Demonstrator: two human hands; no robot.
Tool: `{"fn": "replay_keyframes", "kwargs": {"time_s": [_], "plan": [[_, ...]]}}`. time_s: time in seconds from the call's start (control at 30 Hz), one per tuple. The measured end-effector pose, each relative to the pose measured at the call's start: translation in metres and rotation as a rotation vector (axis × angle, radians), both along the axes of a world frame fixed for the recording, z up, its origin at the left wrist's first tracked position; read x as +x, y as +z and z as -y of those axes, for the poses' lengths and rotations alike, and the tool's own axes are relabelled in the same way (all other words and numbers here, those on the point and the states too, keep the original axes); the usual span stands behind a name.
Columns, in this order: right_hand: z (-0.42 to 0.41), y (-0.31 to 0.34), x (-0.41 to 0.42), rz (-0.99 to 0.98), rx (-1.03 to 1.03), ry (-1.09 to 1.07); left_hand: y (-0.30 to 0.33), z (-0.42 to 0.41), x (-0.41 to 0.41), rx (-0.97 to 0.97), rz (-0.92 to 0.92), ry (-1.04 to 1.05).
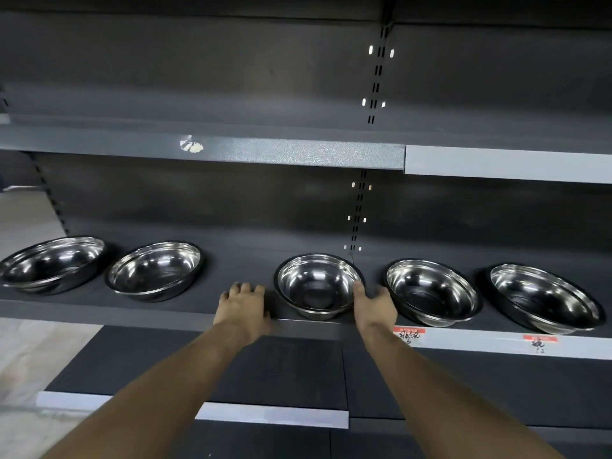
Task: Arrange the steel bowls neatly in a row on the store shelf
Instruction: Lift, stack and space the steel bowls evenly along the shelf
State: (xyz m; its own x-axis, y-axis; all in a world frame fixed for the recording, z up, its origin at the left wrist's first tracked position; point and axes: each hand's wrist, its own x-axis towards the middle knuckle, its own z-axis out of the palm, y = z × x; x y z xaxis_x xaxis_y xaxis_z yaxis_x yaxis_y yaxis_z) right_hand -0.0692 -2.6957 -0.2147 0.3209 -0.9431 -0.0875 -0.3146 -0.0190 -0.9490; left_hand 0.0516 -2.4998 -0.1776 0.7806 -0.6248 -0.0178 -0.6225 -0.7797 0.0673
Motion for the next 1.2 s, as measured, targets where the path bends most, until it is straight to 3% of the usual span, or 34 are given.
{"fn": "replay_keyframes", "kwargs": {"time_s": [0.37,0.57,0.9,1.2], "plan": [[-0.069,0.008,0.052,0.167,0.006,0.296,-0.005,-0.054,0.006,0.029,0.053,0.132],[-0.115,-0.006,0.092,0.08,-0.078,0.396,0.001,-0.109,0.051,-0.02,0.075,0.196],[-0.21,-0.007,0.2,0.037,0.269,0.355,-0.009,-0.199,0.163,-0.067,0.083,0.168],[-0.269,0.003,0.272,0.002,0.236,0.285,0.0,-0.243,0.239,-0.028,0.028,0.098]]}}
